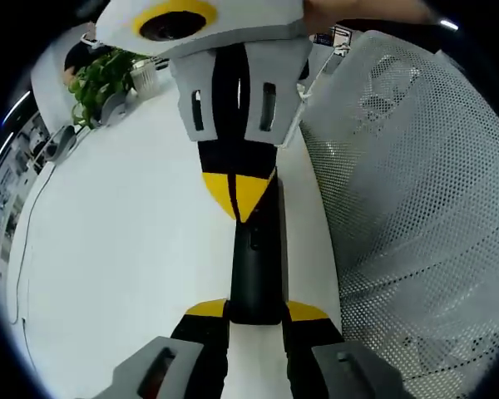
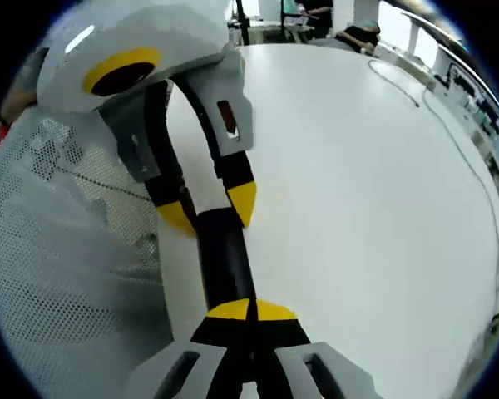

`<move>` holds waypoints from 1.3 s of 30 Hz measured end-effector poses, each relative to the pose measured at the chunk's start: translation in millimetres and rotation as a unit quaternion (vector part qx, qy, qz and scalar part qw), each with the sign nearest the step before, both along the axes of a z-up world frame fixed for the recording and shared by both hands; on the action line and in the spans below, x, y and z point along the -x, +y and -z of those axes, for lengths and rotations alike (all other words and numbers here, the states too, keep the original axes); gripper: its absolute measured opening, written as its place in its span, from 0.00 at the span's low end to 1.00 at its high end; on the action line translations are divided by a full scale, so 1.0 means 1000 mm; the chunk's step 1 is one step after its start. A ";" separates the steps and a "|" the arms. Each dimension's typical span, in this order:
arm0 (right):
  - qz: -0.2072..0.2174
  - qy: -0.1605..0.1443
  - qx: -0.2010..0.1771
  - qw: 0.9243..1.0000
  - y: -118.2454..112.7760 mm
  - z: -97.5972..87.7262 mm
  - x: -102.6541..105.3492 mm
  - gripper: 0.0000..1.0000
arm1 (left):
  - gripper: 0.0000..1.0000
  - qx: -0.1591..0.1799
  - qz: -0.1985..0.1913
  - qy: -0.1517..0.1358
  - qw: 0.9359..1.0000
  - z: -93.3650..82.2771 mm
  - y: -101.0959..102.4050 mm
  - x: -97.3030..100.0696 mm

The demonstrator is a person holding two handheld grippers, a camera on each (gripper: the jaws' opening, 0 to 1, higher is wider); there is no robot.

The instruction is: Press the specified remote control buttons in sequence, fully releasing each button before pressing the next.

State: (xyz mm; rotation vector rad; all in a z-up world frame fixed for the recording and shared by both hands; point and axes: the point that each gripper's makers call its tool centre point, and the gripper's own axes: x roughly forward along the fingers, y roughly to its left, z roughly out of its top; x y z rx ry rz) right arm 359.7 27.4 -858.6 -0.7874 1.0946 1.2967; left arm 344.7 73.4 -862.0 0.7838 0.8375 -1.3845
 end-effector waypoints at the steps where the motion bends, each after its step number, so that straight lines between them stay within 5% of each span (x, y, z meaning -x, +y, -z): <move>1: -0.005 0.002 0.003 1.000 0.000 0.000 0.000 0.00 | 0.25 0.000 0.000 0.000 1.000 0.000 0.000 0.000; 5: -0.002 -0.001 -0.012 1.000 -0.003 -0.001 0.001 0.00 | 0.25 0.001 -0.002 0.001 1.000 0.000 0.000 0.000; 9: 0.030 -0.047 -0.057 0.997 -0.003 -0.005 0.001 0.00 | 0.25 0.004 -0.004 0.002 1.000 0.000 0.000 0.000; 13: 0.043 -0.057 -0.088 0.994 0.002 -0.011 0.010 0.00 | 0.25 0.004 -0.004 0.002 1.000 0.000 0.000 0.000; 21: 0.025 -0.058 -0.087 0.994 0.008 -0.009 0.016 0.00 | 0.25 0.004 -0.004 0.002 1.000 0.000 0.000 0.000; 28: -0.038 -0.099 -0.053 0.993 0.009 -0.007 0.017 0.00 | 0.25 0.003 -0.003 0.001 1.000 -0.001 0.000 0.000; 39: 0.002 -0.098 -0.079 0.992 0.008 -0.008 0.016 0.00 | 0.25 0.005 -0.004 0.002 1.000 -0.001 0.000 0.000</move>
